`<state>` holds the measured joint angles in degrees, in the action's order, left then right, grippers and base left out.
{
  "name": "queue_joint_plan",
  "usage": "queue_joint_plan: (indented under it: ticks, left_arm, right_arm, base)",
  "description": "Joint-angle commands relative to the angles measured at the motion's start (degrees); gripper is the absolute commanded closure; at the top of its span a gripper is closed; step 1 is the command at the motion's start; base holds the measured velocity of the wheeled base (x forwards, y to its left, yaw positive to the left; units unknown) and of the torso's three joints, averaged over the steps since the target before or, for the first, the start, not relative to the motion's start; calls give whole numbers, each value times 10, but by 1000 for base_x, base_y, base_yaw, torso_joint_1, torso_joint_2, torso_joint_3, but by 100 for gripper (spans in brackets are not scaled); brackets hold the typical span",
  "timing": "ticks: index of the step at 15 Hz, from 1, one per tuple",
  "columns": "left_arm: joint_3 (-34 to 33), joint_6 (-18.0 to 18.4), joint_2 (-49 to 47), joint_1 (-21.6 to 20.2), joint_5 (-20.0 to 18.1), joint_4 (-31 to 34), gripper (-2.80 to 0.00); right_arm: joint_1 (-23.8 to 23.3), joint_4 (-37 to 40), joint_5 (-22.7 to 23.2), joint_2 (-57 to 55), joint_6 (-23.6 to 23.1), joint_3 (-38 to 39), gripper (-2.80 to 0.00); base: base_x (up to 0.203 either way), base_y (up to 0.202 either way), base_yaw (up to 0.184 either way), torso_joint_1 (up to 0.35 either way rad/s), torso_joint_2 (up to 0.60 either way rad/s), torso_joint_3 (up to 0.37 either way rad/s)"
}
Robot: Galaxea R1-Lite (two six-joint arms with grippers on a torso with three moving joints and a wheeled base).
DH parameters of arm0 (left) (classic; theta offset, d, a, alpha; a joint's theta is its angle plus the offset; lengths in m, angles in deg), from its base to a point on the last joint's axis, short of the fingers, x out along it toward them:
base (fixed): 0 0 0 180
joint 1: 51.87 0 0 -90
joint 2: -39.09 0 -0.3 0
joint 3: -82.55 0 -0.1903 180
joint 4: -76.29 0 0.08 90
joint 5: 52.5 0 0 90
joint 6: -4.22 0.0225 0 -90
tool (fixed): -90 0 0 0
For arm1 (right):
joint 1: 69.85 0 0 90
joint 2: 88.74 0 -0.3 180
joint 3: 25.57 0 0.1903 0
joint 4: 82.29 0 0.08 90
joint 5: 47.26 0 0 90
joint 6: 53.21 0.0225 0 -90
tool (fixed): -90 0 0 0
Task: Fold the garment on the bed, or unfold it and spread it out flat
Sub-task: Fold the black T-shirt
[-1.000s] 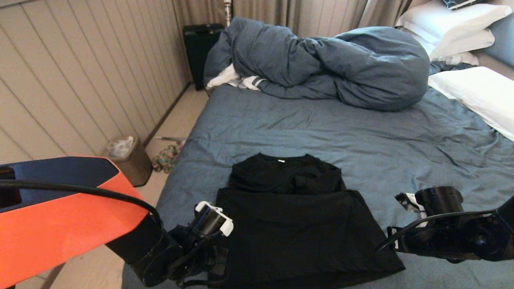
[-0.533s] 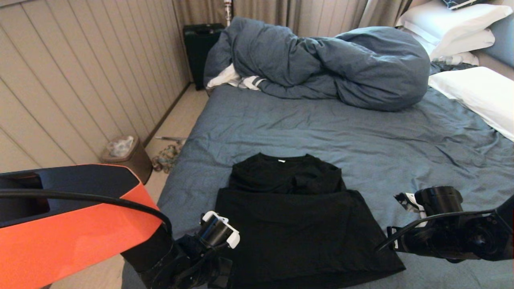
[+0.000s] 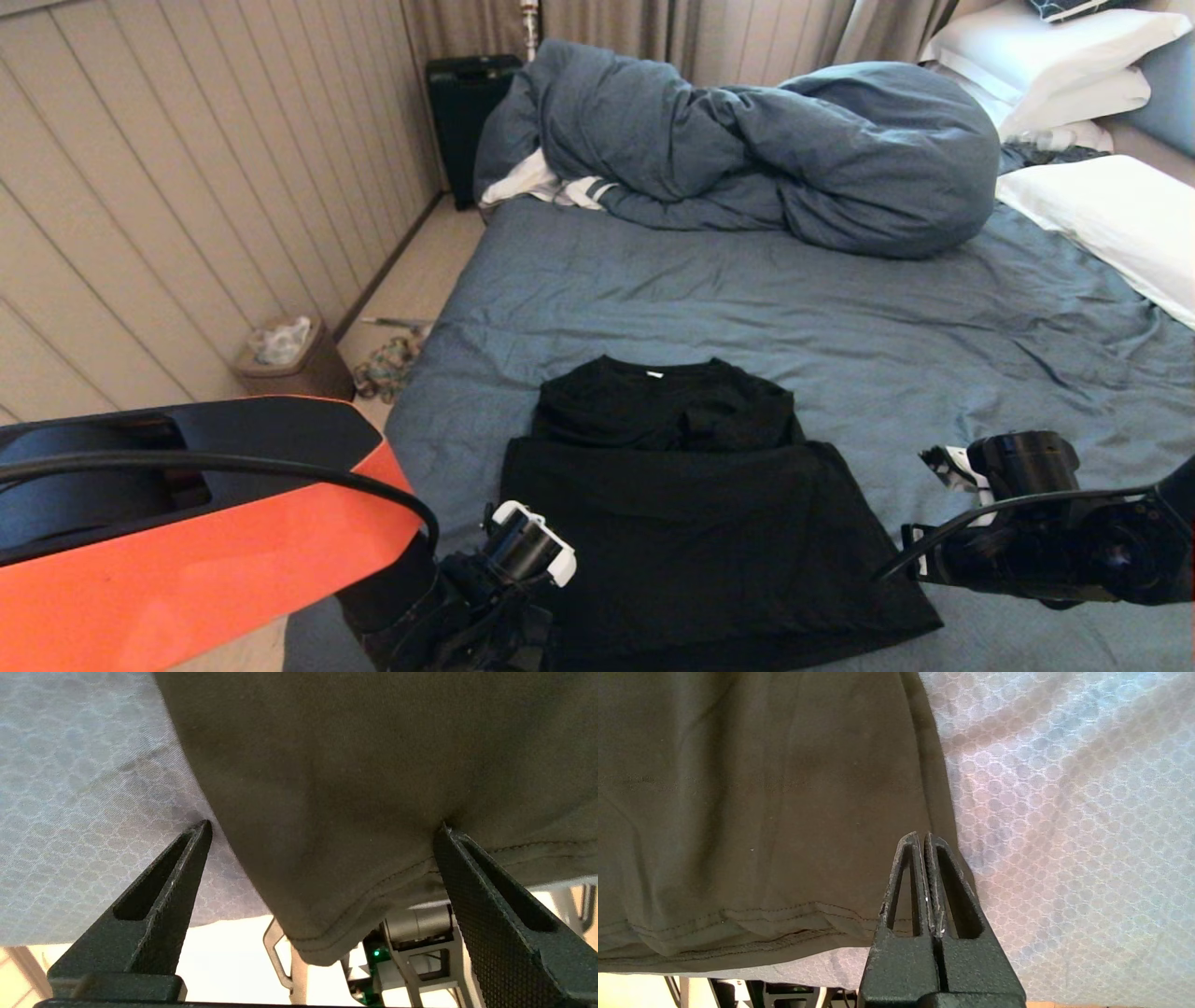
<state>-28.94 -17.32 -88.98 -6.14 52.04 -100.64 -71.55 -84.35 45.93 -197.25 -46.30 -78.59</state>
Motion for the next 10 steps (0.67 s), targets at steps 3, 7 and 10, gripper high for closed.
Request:
queue_joint_plan:
  ticks: [3, 7, 10]
  left_arm:
    - [4, -2, -11, 2, 1, 1, 0]
    - [-6, -5, 9, 10, 26, -4, 0]
    - [-12, -12, 27, 30, 57, -6, 0]
  right_arm:
    - [-2, -1, 1, 7, 0, 0, 0]
    - [-2, -1, 1, 6, 0, 0, 0]
    - [-2, -1, 1, 1, 0, -2, 0]
  base:
    - [0, 0, 0, 0, 0, 0]
    - [0, 0, 0, 0, 0, 0]
    - [0, 0, 0, 0, 0, 0]
